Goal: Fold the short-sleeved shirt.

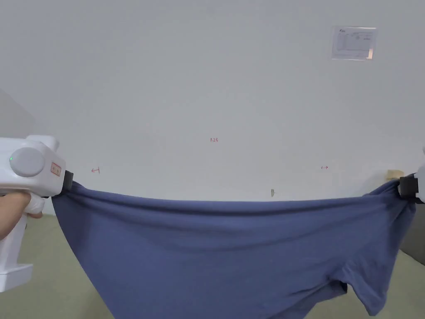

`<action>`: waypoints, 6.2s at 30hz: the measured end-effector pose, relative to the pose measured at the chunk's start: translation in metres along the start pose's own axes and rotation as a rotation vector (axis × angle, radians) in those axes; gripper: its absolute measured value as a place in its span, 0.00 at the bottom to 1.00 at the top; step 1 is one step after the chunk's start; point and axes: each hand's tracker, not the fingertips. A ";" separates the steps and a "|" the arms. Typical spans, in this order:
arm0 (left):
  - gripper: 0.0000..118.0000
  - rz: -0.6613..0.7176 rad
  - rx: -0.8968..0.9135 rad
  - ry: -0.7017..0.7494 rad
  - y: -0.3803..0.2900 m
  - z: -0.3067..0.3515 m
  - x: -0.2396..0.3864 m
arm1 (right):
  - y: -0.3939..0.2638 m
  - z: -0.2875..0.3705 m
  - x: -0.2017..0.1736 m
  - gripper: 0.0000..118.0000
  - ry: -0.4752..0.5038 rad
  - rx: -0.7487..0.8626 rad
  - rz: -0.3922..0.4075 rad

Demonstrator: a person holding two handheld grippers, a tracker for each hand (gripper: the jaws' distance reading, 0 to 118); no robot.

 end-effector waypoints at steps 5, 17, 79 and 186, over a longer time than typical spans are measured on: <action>0.02 0.013 0.045 0.023 0.038 -0.027 0.019 | 0.030 -0.036 -0.005 0.02 -0.030 0.030 0.004; 0.02 0.011 0.083 0.066 0.069 -0.124 0.065 | 0.048 -0.138 -0.024 0.02 -0.109 0.034 0.048; 0.00 -0.048 -0.090 -0.183 -0.352 0.091 0.064 | -0.347 0.130 -0.107 0.01 0.136 -0.101 0.045; 0.00 0.015 0.055 -0.146 -0.011 0.035 0.057 | 0.007 0.112 -0.031 0.00 0.078 0.155 0.005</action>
